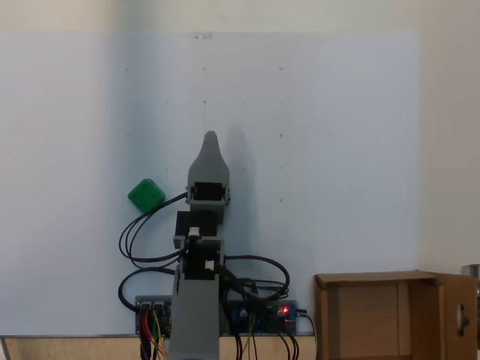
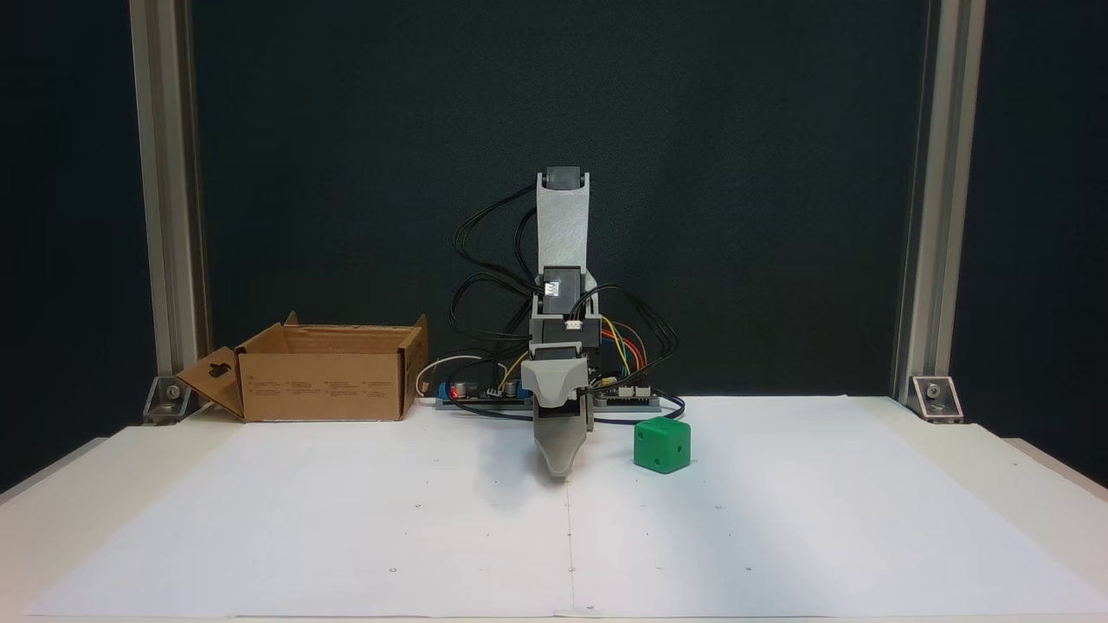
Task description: Grasp a green dice and put it in the bin.
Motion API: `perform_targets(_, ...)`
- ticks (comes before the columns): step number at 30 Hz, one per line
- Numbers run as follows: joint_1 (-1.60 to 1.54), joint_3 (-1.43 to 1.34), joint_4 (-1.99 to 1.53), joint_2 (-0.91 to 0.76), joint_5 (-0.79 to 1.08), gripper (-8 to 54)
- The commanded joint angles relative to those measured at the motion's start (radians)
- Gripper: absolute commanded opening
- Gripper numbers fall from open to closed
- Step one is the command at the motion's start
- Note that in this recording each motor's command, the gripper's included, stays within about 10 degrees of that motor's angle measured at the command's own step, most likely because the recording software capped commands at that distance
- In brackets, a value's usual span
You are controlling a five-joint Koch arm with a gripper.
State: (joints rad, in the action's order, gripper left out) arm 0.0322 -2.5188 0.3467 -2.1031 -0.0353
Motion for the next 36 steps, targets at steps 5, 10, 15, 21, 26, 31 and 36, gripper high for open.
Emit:
perform_targets(5,-0.009,0.061,0.000,0.000,-0.058,42.3)
perform_targets(10,-0.015,0.061,0.000,0.000,-0.057,42.3)
perform_targets(15,-0.015,0.061,-0.003,0.000,-0.055,42.3)
perform_targets(21,-0.015,0.061,-0.011,0.000,-0.054,42.3)
perform_targets(26,-0.015,0.061,-0.014,0.000,-0.052,42.3)
perform_targets(31,-0.015,0.061,-0.018,0.000,-0.054,42.3)
perform_targets(36,-0.015,0.061,-0.021,0.000,-0.054,42.2)
